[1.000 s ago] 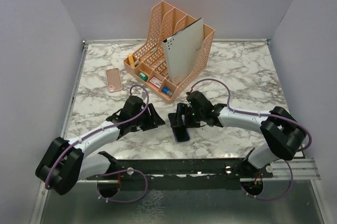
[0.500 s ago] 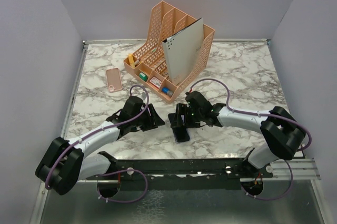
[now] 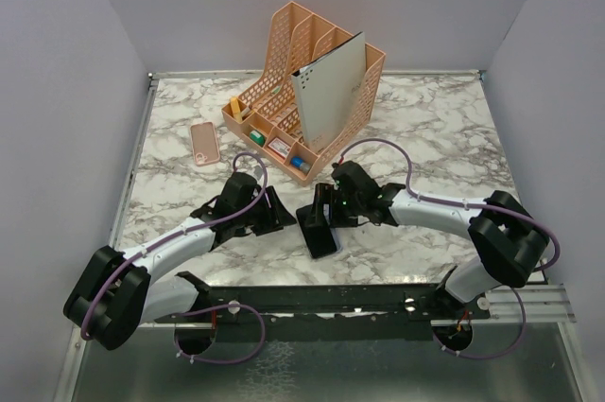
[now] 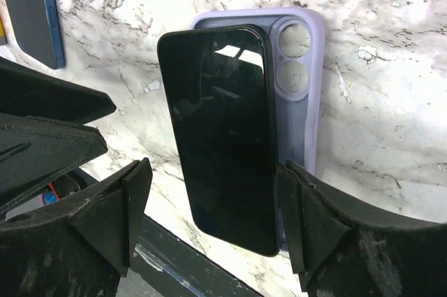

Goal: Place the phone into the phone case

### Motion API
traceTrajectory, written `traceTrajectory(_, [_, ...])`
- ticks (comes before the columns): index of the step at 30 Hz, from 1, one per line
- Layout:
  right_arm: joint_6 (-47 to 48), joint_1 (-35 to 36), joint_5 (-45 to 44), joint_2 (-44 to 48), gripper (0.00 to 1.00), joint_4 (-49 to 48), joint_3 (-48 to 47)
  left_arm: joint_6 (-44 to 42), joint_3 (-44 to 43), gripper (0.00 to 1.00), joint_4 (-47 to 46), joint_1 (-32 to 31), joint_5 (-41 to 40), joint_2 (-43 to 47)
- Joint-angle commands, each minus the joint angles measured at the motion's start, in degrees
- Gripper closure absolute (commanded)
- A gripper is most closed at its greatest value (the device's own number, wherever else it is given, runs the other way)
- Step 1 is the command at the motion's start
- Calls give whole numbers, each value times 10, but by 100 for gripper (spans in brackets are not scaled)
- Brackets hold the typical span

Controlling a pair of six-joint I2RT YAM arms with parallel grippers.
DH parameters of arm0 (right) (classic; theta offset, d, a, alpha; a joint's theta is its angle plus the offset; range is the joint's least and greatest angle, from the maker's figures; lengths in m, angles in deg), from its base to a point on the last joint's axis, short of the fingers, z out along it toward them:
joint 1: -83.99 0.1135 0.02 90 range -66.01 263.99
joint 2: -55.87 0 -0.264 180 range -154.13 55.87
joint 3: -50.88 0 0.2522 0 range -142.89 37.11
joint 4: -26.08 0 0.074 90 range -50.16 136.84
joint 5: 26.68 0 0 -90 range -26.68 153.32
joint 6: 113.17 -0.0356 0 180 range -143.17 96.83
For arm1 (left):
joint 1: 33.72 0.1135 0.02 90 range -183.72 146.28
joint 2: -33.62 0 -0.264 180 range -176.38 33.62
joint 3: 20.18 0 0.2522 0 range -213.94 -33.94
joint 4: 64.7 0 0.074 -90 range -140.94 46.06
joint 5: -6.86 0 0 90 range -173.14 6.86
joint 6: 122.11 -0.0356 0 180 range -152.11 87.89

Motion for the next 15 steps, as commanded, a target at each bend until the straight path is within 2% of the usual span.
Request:
traceTrajectory(1, [9, 5, -5, 13, 24, 19, -26, -5, 3, 46, -6, 2, 12, 5])
traceTrajectory(15, [74, 0, -34, 25, 43, 49, -26, 14, -4, 46, -70, -7, 47, -60])
